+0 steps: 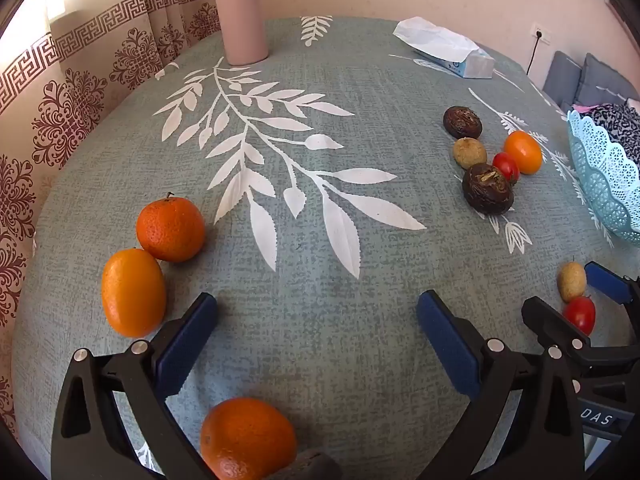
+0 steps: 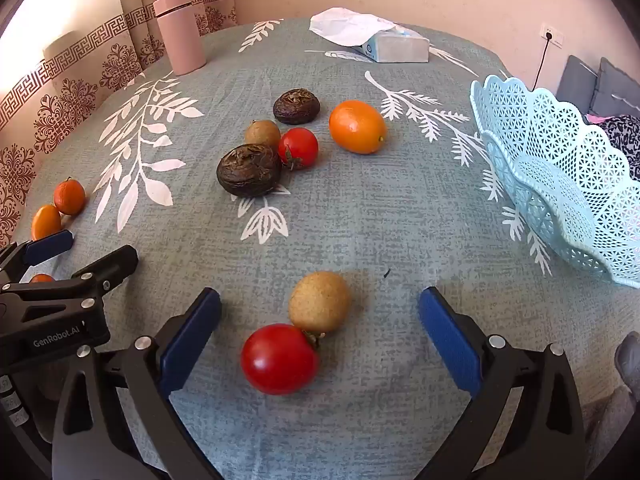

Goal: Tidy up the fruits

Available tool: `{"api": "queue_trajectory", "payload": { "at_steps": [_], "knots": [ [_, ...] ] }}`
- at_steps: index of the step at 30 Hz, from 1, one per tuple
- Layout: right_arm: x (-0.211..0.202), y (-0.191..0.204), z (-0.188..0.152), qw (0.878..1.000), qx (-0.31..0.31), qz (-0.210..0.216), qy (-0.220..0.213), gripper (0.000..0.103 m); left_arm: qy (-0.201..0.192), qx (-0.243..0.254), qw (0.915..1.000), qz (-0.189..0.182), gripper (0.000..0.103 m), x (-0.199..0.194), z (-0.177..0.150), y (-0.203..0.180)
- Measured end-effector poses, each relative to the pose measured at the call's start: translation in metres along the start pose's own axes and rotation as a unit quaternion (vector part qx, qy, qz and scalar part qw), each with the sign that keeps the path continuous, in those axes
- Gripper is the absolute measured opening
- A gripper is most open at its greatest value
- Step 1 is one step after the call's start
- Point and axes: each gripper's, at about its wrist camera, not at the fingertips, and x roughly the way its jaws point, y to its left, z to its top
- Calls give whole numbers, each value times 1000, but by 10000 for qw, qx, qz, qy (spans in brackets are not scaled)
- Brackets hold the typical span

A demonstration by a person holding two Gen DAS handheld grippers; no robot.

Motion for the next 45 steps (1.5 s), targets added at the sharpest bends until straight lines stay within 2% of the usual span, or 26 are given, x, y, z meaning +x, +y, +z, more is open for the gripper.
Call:
{"api": "queue_trajectory", "payload": {
  "at_steps": [45],
  "knots": [
    [0,-2,2,10000,16,37,10,101,-4,8,10000,9,98,0,0,0]
  ]
}}
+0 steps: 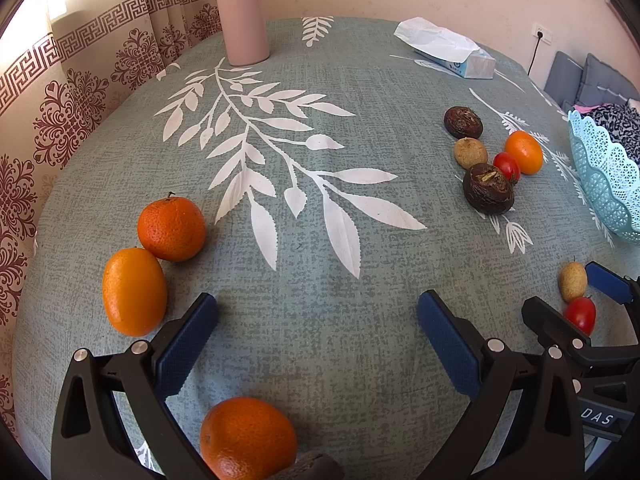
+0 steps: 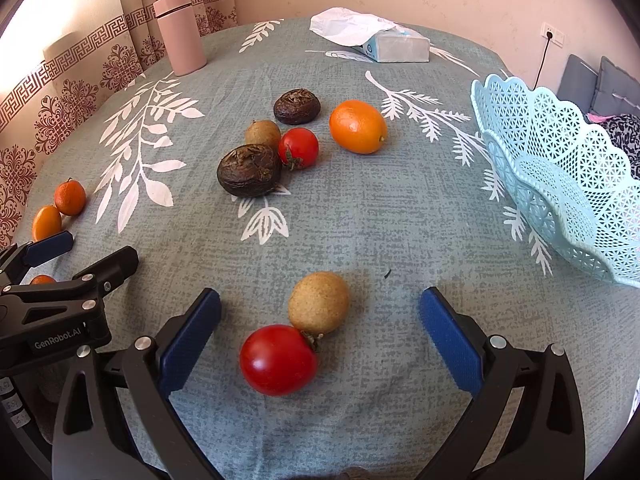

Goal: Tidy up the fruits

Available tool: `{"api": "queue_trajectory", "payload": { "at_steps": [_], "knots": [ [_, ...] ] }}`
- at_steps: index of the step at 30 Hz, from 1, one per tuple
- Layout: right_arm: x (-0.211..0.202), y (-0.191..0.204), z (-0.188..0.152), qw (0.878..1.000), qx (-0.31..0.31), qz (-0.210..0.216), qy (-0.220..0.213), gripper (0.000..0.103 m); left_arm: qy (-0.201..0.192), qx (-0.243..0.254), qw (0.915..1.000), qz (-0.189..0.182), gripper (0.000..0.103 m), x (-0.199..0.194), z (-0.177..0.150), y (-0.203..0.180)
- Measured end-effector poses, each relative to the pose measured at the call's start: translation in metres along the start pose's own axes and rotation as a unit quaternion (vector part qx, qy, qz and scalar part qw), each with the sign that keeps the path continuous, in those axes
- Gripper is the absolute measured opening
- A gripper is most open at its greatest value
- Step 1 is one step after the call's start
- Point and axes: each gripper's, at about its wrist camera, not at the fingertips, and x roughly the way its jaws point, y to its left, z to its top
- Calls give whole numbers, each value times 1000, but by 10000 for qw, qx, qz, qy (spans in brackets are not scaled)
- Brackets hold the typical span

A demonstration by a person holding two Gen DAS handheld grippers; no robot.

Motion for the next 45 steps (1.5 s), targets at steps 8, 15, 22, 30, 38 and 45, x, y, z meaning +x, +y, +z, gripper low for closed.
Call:
{"api": "queue_trajectory", "payload": {
  "at_steps": [8,15,22,30,38,45],
  "knots": [
    [0,-1,0,10000,0,1,-1,101,-1,0,10000,1,98,0,0,0],
    [1,-1,0,10000,1,4,-1,101,-2,0,10000,1,98,0,0,0],
    [1,0,0,10000,1,5,-2,101,-2,1,10000,2,98,0,0,0],
    [0,-1,0,10000,1,6,-2,101,-3,1,10000,2,98,0,0,0],
    [1,-1,0,10000,1,8,-3,101,-3,1,10000,3,98,0,0,0],
    [1,-1,1,10000,-2,76,6,101,-2,1,10000,1,98,0,0,0]
  ]
}}
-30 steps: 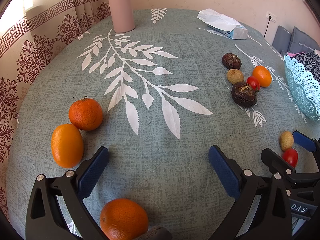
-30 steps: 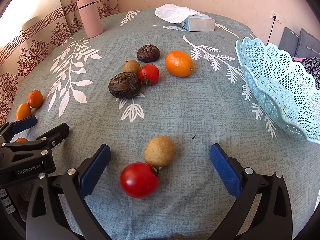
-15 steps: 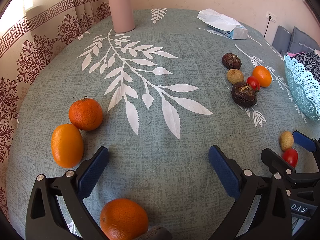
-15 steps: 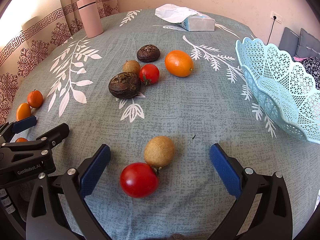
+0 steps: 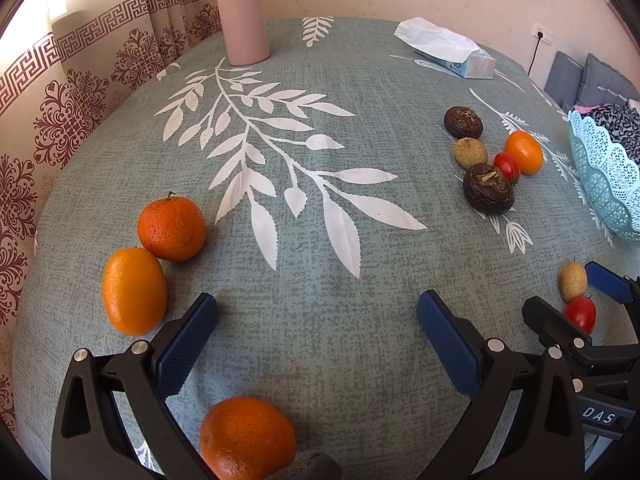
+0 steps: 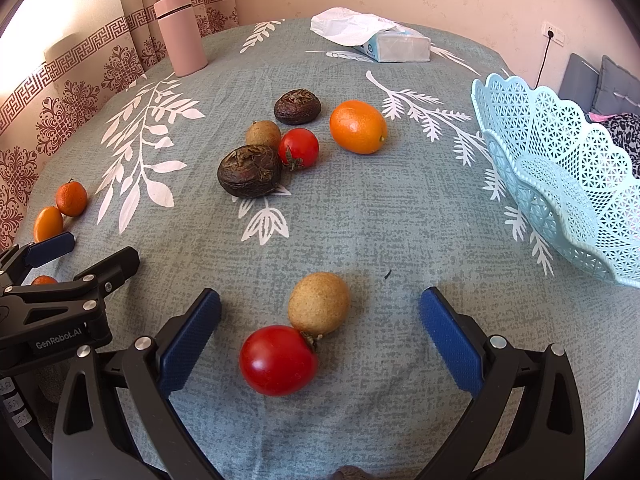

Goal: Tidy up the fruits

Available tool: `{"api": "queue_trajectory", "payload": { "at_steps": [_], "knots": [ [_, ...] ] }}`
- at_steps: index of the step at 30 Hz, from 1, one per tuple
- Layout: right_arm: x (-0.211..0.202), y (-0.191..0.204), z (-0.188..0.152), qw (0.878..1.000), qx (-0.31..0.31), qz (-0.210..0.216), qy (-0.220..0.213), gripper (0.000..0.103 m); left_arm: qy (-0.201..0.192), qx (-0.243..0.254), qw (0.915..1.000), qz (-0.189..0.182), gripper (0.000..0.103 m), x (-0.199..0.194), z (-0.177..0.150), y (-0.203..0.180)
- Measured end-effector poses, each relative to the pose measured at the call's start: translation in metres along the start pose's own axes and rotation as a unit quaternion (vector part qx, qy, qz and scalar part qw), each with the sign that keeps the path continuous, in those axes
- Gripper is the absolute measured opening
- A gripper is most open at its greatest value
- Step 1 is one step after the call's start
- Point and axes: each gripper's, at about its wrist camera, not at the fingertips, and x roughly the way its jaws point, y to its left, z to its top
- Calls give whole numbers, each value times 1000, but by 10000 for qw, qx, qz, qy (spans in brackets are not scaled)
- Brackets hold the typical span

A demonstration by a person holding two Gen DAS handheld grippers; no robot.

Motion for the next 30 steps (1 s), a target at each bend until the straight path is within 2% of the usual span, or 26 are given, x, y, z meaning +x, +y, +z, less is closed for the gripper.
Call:
{"api": "queue_trajectory", "payload": {
  "at_steps": [5,10,12,13,15,20,28,30],
  "knots": [
    [1,-3,5,9996,-208,179,105,101,5,-1,10000,-12,98,0,0,0],
    [1,-1,3,9995,-268,133,98,101,24,1,10000,-54,98,-1,1,0],
    [1,1,3,9995,-283,118,77,101,-15,16,9999,-165,98,-3,1,0],
    [0,-1,3,9995,-261,156,62,101,-68,61,9994,-344,98,-5,1,1],
    [-3,-5,3,9994,-179,307,-7,101,-265,117,9976,-622,98,-13,-2,2],
    [-16,-15,1,9973,-37,672,-279,101,-1093,-23,9899,-899,98,-44,-11,10],
    [-22,-19,2,9959,69,803,-409,101,-966,-714,9895,-806,97,-53,-13,53],
    [-22,-21,1,9958,117,809,-412,101,-1003,-762,9894,-728,87,-55,-13,65]
  ]
}}
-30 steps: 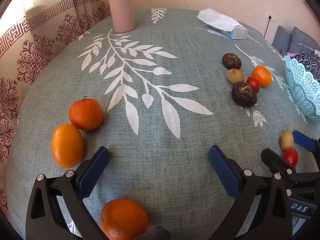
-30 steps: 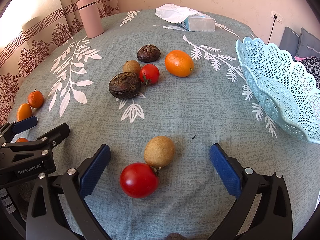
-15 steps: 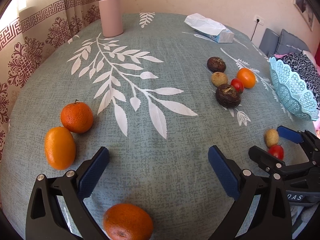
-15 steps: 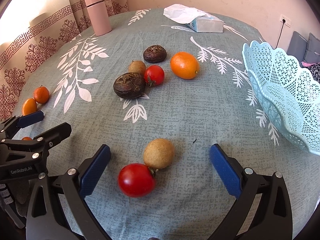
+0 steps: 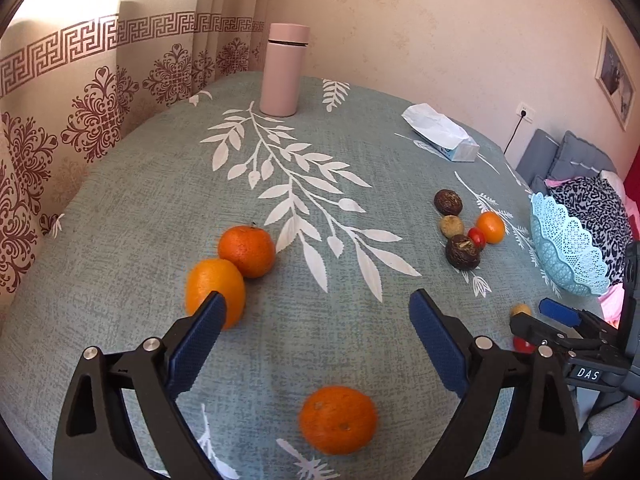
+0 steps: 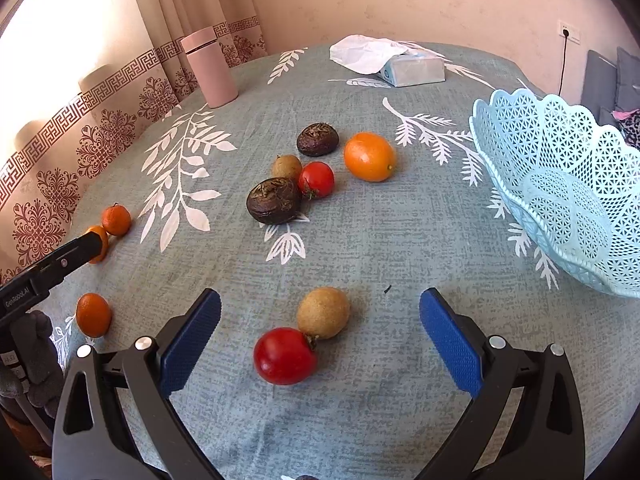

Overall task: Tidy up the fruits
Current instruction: 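Grasp a large orange with the left tool while the right tool grasps a kiwi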

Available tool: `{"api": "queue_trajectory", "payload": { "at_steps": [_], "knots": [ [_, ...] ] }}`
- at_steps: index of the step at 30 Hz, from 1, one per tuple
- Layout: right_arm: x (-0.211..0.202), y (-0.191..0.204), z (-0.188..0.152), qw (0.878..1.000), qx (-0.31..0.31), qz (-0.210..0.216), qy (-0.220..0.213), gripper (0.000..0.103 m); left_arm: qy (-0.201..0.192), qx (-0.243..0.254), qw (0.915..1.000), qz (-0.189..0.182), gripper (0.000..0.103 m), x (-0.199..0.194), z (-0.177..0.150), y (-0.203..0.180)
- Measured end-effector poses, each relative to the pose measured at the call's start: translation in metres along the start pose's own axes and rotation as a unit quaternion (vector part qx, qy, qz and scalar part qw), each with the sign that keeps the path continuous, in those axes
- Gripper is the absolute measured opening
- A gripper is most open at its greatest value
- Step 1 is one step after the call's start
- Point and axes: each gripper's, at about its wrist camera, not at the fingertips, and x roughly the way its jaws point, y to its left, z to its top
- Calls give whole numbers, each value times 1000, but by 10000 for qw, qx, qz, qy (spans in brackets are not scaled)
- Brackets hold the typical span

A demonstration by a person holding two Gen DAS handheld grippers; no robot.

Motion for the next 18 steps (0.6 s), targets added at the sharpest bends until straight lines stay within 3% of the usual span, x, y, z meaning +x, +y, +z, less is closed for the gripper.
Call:
{"api": "queue_trajectory", "payload": {
  "at_steps": [3,9,18],
  "knots": [
    [1,-1,0,10000,19,24,46,101,-48,11,9997,255,77,-2,5,11],
    [-3,-2,0,9999,82,73,-23,101,-119,45,9984,554,68,1,12,25],
    [-6,-4,1,9998,151,137,-41,101,133,-200,9950,968,67,13,16,54]
  ]
}}
